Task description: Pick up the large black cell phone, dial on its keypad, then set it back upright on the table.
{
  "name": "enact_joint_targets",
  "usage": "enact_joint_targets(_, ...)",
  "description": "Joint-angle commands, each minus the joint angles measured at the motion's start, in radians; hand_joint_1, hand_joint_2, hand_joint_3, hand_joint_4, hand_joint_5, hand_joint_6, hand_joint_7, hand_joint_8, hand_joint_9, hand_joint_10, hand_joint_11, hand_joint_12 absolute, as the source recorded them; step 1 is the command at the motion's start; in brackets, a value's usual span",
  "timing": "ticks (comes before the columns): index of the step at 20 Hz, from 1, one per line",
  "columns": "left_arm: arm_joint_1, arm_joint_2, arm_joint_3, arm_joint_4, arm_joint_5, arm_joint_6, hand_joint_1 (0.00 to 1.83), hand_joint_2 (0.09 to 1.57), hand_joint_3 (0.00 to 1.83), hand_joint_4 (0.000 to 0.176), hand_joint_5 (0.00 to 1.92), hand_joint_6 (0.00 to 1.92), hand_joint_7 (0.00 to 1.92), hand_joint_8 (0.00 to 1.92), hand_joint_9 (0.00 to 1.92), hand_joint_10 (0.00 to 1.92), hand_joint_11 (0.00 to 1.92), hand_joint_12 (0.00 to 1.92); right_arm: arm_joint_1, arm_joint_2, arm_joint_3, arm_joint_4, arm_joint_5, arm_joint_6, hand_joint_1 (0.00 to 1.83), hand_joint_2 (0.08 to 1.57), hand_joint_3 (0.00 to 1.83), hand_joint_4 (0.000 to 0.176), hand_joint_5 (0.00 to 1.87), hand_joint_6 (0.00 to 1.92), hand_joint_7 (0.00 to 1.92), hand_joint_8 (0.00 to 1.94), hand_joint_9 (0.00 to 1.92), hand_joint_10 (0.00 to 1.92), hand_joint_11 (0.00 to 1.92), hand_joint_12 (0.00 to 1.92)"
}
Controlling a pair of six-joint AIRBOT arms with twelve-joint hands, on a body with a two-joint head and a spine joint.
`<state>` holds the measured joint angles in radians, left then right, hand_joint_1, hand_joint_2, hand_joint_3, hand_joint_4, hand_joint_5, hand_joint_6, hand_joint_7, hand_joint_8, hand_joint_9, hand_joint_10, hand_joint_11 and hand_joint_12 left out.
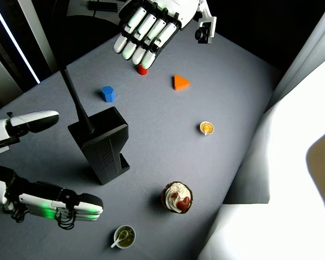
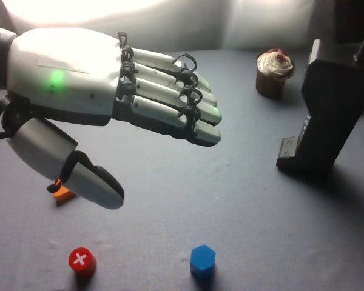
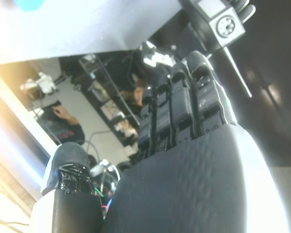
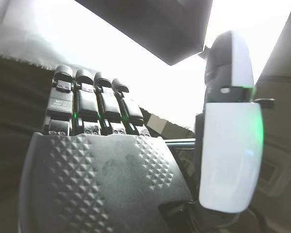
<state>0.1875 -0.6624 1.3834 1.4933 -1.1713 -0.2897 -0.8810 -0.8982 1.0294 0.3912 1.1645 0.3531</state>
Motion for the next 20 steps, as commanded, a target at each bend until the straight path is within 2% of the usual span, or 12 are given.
enact_joint_targets(1, -0.028, 0.009, 0.002, -0.099, -0.044, -0.004, 0.15, 1.17, 0.00, 0.000, 0.18, 0.00, 0.17, 0.00, 0.15, 0.00, 0.00, 0.42, 0.013, 0.006, 0.011, -0.001, 0.113, 0.008, 0.97, 0.89, 0.00, 0.000, 0.00, 0.00, 0.00, 0.00, 0.00, 0.00, 0.02, 0.01)
enact_joint_targets(6, -0.030, 0.009, 0.002, -0.099, -0.044, -0.004, 0.16, 1.17, 0.00, 0.000, 0.18, 0.00, 0.17, 0.00, 0.15, 0.00, 0.00, 0.42, 0.029, -0.006, 0.020, -0.006, 0.103, 0.001, 0.94, 0.87, 0.00, 0.000, 0.00, 0.00, 0.00, 0.00, 0.00, 0.00, 0.03, 0.02)
enact_joint_targets(10, -0.031, 0.009, 0.002, -0.099, -0.044, -0.004, 0.14, 1.17, 0.00, 0.000, 0.17, 0.00, 0.16, 0.00, 0.15, 0.00, 0.00, 0.39, 0.029, -0.017, 0.026, -0.011, 0.103, -0.010, 0.94, 0.89, 0.00, 0.000, 0.00, 0.00, 0.00, 0.00, 0.00, 0.00, 0.02, 0.02)
enact_joint_targets(12, -0.031, 0.009, 0.002, -0.099, -0.044, -0.004, 0.13, 1.17, 0.00, 0.000, 0.16, 0.00, 0.15, 0.00, 0.13, 0.00, 0.00, 0.32, 0.029, -0.017, 0.027, -0.012, 0.103, -0.011, 0.93, 0.89, 0.00, 0.000, 0.00, 0.00, 0.00, 0.00, 0.00, 0.00, 0.02, 0.02)
enact_joint_targets(20, -0.033, 0.009, 0.003, -0.096, -0.044, -0.004, 0.14, 1.18, 0.00, 0.000, 0.15, 0.00, 0.15, 0.00, 0.13, 0.00, 0.00, 0.27, 0.029, -0.026, 0.054, -0.013, 0.103, -0.012, 0.89, 0.90, 0.01, 0.000, 0.00, 0.00, 0.00, 0.00, 0.00, 0.00, 0.01, 0.04)
